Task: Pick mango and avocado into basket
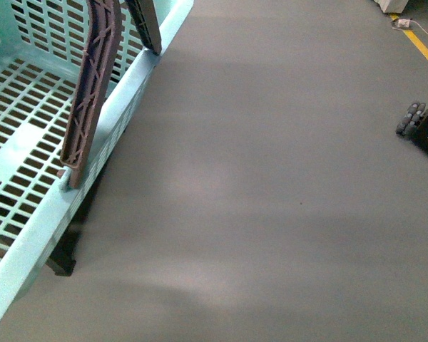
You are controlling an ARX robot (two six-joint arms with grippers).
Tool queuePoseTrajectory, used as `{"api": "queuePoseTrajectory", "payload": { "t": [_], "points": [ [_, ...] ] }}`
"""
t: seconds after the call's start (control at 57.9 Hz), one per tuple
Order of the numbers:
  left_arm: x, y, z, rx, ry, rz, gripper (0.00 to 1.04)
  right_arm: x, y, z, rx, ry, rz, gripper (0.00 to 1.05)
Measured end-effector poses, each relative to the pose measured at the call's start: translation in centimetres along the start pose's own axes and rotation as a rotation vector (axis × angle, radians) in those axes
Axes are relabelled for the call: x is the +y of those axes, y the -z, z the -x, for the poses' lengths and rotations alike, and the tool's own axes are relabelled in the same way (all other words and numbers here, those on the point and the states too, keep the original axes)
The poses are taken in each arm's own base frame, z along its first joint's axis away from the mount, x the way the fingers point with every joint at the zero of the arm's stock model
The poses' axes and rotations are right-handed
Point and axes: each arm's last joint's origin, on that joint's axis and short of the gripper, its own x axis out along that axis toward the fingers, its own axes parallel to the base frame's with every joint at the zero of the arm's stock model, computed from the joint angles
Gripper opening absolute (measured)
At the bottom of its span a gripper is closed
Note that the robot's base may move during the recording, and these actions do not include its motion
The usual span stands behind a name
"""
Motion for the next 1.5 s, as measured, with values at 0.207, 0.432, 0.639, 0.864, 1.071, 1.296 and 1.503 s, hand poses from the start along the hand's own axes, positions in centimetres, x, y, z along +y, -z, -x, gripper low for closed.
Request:
{"api": "queuePoseTrajectory", "payload": {
  "t": [0.207, 0.432, 0.639, 0.864, 1.071, 1.296, 1.503],
  "points": [
    [0.0, 0.03, 0.0, 0.004, 0.001, 0.001, 0.16, 0.0, 0.0, 0.0, 0.0, 0.0, 0.0, 0.96],
    [0.01, 0.02, 0.0, 0.003, 0.001, 0.0, 0.16, 0.0, 0.0, 0.0, 0.0, 0.0, 0.0, 0.96],
    [0.01, 0.02, 0.0, 0.001, 0.0, 0.0, 0.16, 0.0, 0.0, 0.0, 0.0, 0.0, 0.0, 0.96],
    [0.0, 0.02, 0.0, 0.004, 0.001, 0.001, 0.16, 0.0, 0.0, 0.0, 0.0, 0.0, 0.0, 0.96],
    [0.0, 0.01, 0.01, 0.002, 0.001, -0.001, 0.16, 0.0, 0.0, 0.0, 0.0, 0.0, 0.0, 0.96],
    [-0.01, 0.03, 0.01, 0.004, 0.002, 0.001, 0.16, -0.01, 0.0, 0.0, 0.0, 0.003, 0.0, 0.96],
    [-0.07, 0.23, 0.01, 0.019, 0.007, 0.013, 0.16, -0.01, 0.0, -0.01, 0.0, 0.003, 0.0, 0.96]
  ]
}}
